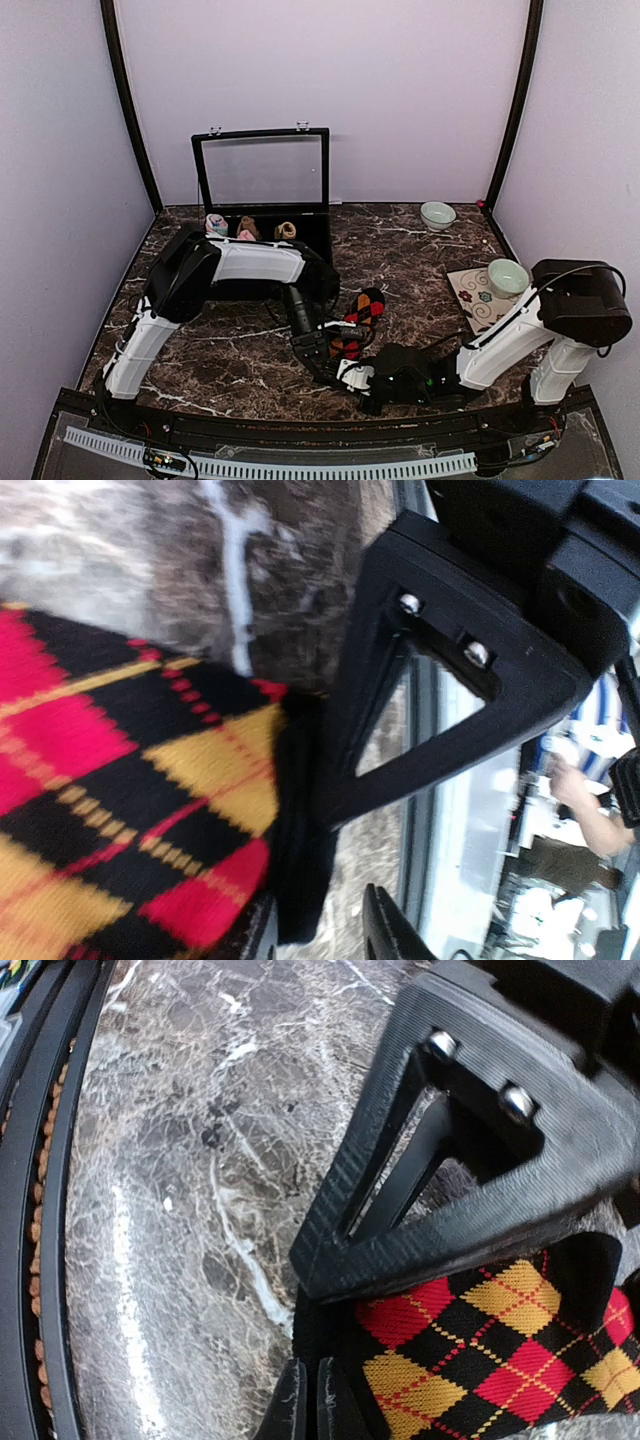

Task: Roll the socks
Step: Roll the sock at the center of the board.

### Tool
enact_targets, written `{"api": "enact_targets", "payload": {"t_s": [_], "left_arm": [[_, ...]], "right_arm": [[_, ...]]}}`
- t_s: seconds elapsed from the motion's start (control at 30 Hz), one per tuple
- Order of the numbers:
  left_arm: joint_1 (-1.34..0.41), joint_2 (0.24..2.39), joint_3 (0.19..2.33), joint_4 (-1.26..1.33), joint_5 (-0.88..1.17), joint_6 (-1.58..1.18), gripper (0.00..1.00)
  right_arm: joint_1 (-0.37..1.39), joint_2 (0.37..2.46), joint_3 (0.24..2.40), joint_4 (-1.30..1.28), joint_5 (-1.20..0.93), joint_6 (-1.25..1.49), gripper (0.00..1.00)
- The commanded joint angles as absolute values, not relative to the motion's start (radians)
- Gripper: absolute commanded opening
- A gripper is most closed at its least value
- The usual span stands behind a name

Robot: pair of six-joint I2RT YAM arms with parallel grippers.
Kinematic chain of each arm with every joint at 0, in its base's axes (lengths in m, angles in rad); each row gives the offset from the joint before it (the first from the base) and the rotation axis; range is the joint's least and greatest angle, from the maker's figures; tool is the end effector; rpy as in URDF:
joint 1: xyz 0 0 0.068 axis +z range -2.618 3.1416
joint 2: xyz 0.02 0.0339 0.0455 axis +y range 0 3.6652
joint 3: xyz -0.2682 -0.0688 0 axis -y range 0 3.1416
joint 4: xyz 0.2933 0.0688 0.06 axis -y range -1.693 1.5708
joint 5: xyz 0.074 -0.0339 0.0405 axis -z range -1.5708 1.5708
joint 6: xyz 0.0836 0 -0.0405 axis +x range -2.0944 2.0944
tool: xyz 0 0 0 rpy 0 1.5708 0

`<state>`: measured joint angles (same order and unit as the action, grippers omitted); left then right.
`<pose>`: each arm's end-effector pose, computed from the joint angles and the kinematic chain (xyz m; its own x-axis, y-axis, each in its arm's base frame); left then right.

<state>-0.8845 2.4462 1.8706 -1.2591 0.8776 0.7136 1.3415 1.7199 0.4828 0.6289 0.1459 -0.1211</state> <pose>0.2490 -0.4054 0.0530 -0.2221 0.9312 -0.2889 0.6780 -0.0654 -0.7321 0.0894 0.3295 0.0317 -0.0158 -0.5936 -0.8046 -0.9452 0.2713 -0.1816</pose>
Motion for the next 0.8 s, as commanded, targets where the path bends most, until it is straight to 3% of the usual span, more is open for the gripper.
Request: {"api": "enact_targets", "payload": {"t_s": [0.0, 0.3, 0.5, 0.77], "left_arm": [[-0.854, 2.319, 1.795, -1.036, 0.647, 0.592, 0.31], [-0.794, 2.0, 1.533, -0.793, 0.465, 0.513, 0.33], [-0.793, 1.875, 1.48, -0.799, 0.293, 0.614, 0.34], [-0.854, 1.744, 1.272, -0.74, 0.423, 0.879, 0.39]], "right_arm": [[1.341, 1.756, 0.432, 0.574, 0.108, -0.012, 0.0], [1.329, 1.805, 0.419, 0.618, 0.033, 0.165, 0.0], [1.263, 1.832, 0.365, 0.686, -0.162, 0.355, 0.0], [1.214, 1.863, 0.346, 0.662, -0.242, 0.596, 0.0]]}}
